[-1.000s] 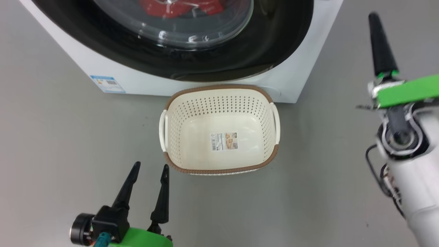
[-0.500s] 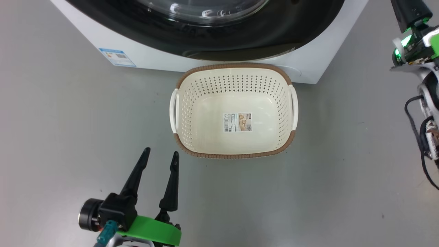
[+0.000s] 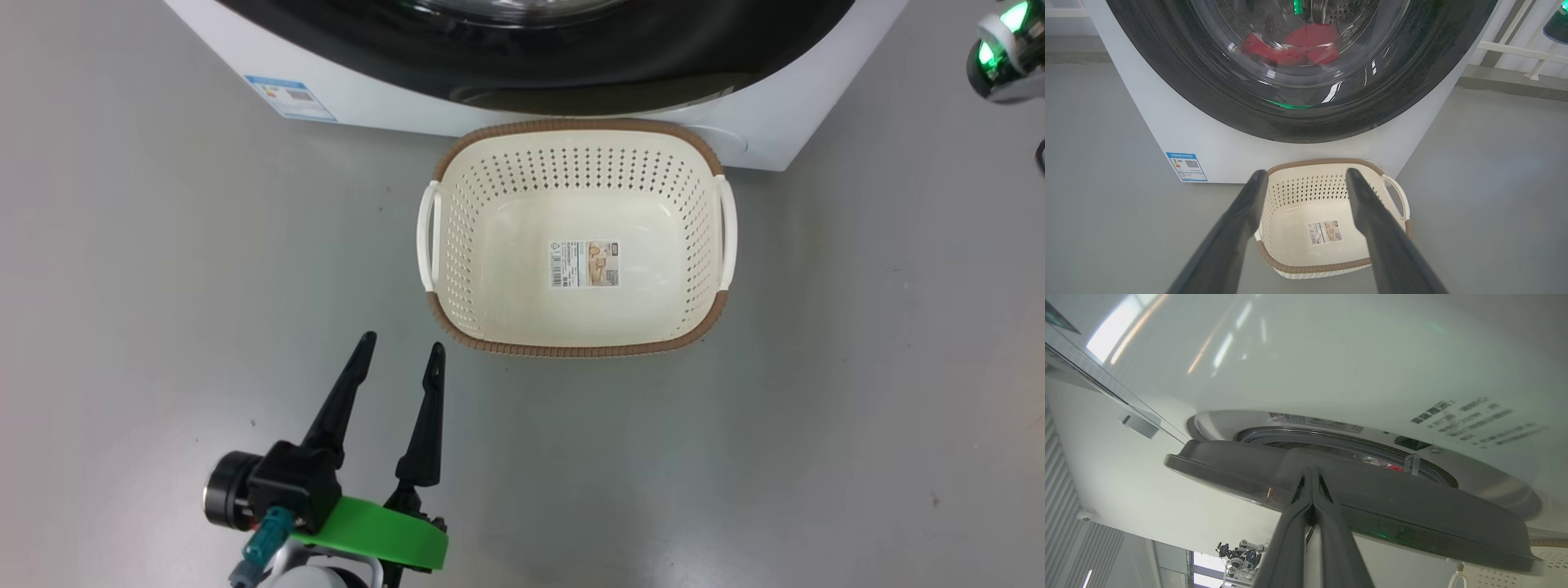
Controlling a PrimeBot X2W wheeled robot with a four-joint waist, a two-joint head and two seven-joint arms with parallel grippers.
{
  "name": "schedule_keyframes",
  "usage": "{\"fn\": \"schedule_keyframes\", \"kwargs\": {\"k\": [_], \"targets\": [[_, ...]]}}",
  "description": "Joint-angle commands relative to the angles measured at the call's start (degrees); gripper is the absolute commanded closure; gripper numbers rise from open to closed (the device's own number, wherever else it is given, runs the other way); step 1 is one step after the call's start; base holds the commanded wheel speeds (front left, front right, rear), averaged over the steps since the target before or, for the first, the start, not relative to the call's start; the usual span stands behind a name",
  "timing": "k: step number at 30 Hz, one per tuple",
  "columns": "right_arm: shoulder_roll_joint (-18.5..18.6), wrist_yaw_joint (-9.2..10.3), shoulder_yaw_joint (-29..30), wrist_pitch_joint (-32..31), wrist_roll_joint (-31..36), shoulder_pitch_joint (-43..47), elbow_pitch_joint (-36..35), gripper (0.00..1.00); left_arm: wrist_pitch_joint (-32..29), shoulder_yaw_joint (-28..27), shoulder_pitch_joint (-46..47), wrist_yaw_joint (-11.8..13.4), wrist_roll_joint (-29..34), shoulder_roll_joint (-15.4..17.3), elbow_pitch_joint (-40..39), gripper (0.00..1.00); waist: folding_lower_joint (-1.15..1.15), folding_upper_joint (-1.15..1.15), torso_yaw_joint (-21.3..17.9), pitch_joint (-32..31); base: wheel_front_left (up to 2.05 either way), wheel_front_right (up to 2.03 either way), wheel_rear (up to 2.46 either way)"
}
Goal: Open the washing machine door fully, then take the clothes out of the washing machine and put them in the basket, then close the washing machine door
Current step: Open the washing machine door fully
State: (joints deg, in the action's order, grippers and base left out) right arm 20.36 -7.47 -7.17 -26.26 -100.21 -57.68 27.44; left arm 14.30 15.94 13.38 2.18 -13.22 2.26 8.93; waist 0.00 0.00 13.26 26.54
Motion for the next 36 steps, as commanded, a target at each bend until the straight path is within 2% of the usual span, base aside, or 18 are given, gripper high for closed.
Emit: {"fn": "schedule_keyframes", "kwargs": {"k": [1, 9, 16, 36], "targets": [[0.3, -0.02, -0.3, -0.9, -0.3, -1.2, -0.8, 1.0, 0.7, -1.4, 0.6, 0.7, -0.6, 0.6, -1.2, 0.0, 0.0, 0.0, 0.3, 0.5, 0.0, 0.0, 0.0], [1.0, -0.02, -2.1, -7.3, 0.3, -7.8, 7.1, 1.0, 0.7, 0.2, 1.7, 1.2, -1.8, 0.6, -1.4, 0.0, 0.0, 0.0, 1.8, 2.1, 0.0, 0.0, 0.0], [1.1, -0.02, -2.9, -9.3, 1.4, -11.0, 10.4, 1.0, 0.7, 0.9, 2.1, 1.7, -2.5, 0.6, -1.5, 0.0, 0.0, 0.0, 2.5, 2.5, 0.0, 0.0, 0.0], [-1.6, -0.02, -5.0, -13.4, 3.9, -3.5, 8.3, 1.0, 0.7, 0.5, 0.5, 1.2, -1.9, 0.6, -0.6, 0.0, 0.0, 0.0, 0.9, -2.7, 0.0, 0.0, 0.0]]}}
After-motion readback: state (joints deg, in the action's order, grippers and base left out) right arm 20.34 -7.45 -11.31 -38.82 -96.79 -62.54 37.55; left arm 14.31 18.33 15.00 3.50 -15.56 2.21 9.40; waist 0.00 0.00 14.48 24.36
